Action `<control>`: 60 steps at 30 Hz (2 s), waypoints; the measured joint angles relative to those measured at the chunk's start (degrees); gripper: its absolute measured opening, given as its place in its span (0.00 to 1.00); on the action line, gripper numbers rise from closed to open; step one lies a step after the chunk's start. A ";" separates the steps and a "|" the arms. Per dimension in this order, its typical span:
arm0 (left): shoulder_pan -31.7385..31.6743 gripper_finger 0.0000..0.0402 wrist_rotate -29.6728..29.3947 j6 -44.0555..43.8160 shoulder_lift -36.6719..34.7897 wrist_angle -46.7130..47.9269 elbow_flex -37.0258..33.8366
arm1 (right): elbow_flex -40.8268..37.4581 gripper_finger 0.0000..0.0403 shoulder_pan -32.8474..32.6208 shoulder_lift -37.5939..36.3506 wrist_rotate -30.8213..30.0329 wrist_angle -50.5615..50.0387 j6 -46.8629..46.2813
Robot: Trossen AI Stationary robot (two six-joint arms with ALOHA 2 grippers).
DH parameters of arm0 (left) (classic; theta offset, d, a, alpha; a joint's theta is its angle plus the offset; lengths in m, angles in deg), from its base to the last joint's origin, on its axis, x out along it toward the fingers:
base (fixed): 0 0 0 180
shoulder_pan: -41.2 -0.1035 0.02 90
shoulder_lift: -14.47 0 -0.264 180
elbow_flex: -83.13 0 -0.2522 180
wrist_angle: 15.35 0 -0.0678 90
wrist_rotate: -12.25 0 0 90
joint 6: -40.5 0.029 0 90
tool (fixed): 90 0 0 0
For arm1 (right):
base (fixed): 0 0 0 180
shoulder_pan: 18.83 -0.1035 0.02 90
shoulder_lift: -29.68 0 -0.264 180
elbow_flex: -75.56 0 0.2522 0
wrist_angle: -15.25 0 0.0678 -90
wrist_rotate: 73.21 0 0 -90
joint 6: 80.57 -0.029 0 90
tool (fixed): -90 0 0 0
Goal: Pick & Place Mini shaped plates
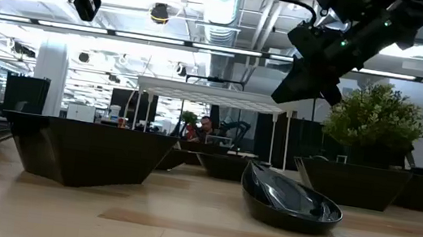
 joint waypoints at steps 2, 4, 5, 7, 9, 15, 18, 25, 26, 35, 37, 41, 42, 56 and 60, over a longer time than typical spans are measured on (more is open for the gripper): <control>-0.01 0.24 -0.11 0.00 0.00 0.00 0.00 | 0.00 0.15 -0.07 0.00 0.08 -0.28 0.01; 0.00 0.24 -0.15 0.00 0.00 0.00 0.00 | 0.00 0.15 -0.15 0.00 0.18 -0.50 1.39; 0.00 0.24 -0.15 0.00 0.00 0.01 0.00 | 0.00 0.15 -0.36 0.00 0.17 -0.48 2.58; 0.00 0.24 -0.15 0.00 0.00 0.02 0.00 | 0.00 0.15 -1.07 0.00 0.18 -0.46 5.45; 0.00 0.24 -0.15 0.00 0.00 0.04 0.00 | 0.00 0.15 -2.01 0.00 1.35 -0.46 8.47; 0.00 0.24 -0.17 0.00 -0.02 0.39 0.00 | 0.02 0.15 -3.72 4.79 5.06 2.47 11.26; 0.00 0.24 -0.16 0.00 -0.04 0.39 0.00 | -0.05 0.15 -4.34 8.77 6.31 5.99 8.67; 0.00 0.24 -0.15 -0.11 -0.02 0.44 0.00 | -0.02 0.26 -4.26 13.08 6.38 8.90 5.07; 0.00 0.24 -0.17 -0.17 -0.02 0.44 0.00 | -0.02 0.28 -4.09 13.16 6.36 8.89 5.05; -0.01 0.24 -0.17 -0.20 -0.02 0.44 0.00 | -0.02 0.38 -1.81 13.14 6.34 6.86 4.09; -0.01 0.24 -0.16 -0.20 -0.02 0.44 0.00 | -0.02 0.38 -1.44 13.14 6.28 6.84 4.00; -0.02 0.24 -0.17 -0.20 -0.02 0.44 0.00 | -0.01 0.37 -0.88 13.15 6.31 6.65 2.93; 0.00 0.24 -0.17 -0.20 -0.02 0.44 0.00 | -0.01 0.36 -0.78 13.66 6.26 6.78 2.92; -0.02 0.24 -0.19 -0.22 0.00 0.41 0.02 | 0.20 0.35 -0.70 18.73 6.37 7.84 1.32; -0.02 0.24 -0.19 -0.22 0.00 0.39 0.02 | 0.20 0.35 -0.40 19.47 6.36 8.36 1.51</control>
